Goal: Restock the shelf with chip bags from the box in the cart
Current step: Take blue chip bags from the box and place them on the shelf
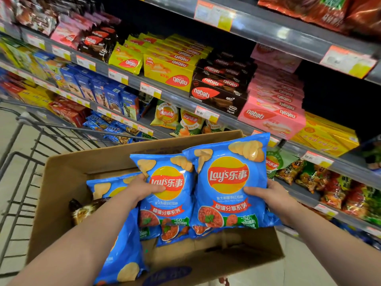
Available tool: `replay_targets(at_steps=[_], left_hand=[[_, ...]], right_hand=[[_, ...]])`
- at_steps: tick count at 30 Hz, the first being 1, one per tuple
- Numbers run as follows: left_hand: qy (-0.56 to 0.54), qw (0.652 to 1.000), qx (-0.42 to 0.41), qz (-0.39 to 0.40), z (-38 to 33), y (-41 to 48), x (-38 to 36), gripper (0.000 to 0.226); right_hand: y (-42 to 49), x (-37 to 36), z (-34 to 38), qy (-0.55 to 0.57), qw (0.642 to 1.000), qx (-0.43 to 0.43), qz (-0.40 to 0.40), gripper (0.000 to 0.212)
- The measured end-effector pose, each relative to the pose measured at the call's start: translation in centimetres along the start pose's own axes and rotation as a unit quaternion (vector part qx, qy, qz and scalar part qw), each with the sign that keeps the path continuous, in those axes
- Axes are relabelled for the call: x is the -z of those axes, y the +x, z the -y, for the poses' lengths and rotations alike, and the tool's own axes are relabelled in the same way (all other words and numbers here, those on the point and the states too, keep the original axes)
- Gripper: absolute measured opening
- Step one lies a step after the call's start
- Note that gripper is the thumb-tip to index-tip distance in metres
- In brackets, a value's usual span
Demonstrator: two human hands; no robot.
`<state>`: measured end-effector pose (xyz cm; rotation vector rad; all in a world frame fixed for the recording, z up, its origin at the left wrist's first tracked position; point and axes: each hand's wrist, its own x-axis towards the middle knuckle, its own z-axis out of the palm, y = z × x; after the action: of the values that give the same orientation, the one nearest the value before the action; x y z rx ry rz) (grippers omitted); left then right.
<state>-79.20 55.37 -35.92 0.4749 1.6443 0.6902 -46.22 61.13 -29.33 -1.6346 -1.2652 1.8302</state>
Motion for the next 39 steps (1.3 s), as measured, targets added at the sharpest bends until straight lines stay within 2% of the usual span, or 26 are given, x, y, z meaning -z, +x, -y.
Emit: replay_targets(at_steps=[3, 8, 12, 15, 17, 26, 30, 34, 39], left_hand=[[0.014, 1.0, -0.022, -0.015, 0.2, -0.4, -0.4, 0.07], [0.0, 0.996, -0.09, -0.027, 0.5, -1.0, -1.1, 0.065], [-0.026, 0.994, -0.104, -0.032, 0.6, -0.8, -1.2, 0.066], [-0.038, 0.992, -0.112, -0.045, 0.4, -0.7, -1.3, 0.068], [-0.041, 0.99, -0.125, -0.055, 0.3, -0.8, -1.3, 0.068], [-0.07, 0.97, -0.2, -0.116, -2.1, -3.7, -0.6, 0.076], [-0.085, 0.962, -0.232, -0.117, -4.1, -5.7, -1.7, 0.079], [-0.07, 0.95, -0.286, -0.106, -6.3, -8.5, -5.3, 0.086], [-0.084, 0.926, -0.362, -0.071, -7.8, -13.0, -12.5, 0.065]], right_hand=[[-0.2, 0.1, 0.3, 0.011, 1.0, 0.01, -0.028, 0.102], [-0.4, 0.1, 1.1, 0.025, 0.998, 0.01, -0.064, 0.054], [-0.6, -0.3, 1.2, 0.028, 0.997, 0.006, -0.075, 0.067], [-1.0, -0.3, 1.4, 0.025, 0.996, 0.005, -0.083, 0.041], [-1.3, -0.3, 1.7, 0.022, 0.996, 0.01, -0.089, 0.032], [-3.9, 1.0, 3.7, 0.036, 0.992, 0.06, -0.104, 0.032], [-6.7, 3.4, 3.8, 0.06, 0.987, 0.093, -0.12, 0.033], [-11.3, 7.3, 2.6, 0.079, 0.977, 0.134, -0.145, 0.026], [-19.0, 13.6, -1.2, 0.106, 0.958, 0.162, -0.212, 0.025]])
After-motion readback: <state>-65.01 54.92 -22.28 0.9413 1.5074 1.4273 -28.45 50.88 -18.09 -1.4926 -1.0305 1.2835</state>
